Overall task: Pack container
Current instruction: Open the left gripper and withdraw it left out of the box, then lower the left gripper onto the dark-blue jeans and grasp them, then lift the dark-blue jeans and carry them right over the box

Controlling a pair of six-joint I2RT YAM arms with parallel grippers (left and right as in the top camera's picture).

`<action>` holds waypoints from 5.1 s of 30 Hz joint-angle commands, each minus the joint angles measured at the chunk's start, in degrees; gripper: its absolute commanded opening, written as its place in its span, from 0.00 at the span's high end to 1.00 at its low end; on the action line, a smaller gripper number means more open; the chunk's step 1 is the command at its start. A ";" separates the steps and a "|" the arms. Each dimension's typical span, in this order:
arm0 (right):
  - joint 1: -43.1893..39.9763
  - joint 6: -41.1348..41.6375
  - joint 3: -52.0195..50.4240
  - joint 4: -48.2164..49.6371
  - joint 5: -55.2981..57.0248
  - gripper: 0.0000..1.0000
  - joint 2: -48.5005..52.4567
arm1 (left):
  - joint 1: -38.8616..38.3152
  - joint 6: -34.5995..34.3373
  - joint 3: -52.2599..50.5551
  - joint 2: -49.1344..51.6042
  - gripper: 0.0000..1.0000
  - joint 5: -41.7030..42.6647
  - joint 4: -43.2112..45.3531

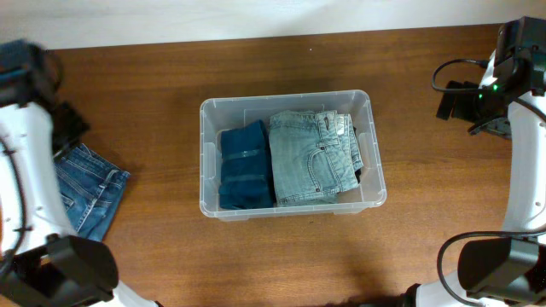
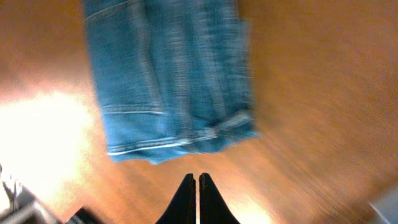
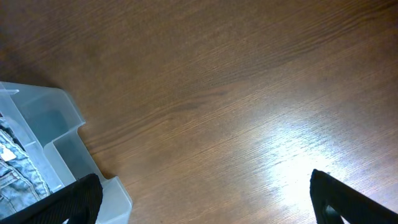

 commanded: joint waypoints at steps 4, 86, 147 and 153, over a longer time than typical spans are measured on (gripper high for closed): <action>-0.37 0.31 0.17 0.00 0.70 0.02 0.09 | 10.38 -1.18 -8.28 -1.57 0.95 -0.37 2.67; -0.37 0.31 0.17 0.00 0.70 0.01 0.09 | 31.71 11.98 -47.50 -1.51 0.01 20.50 48.28; -0.35 0.31 0.17 0.00 0.70 0.02 0.09 | 31.74 18.78 -53.07 -1.75 1.00 38.60 56.22; -0.37 0.28 0.17 0.00 0.70 0.01 0.09 | 31.71 14.71 -46.18 -5.27 1.00 43.19 49.79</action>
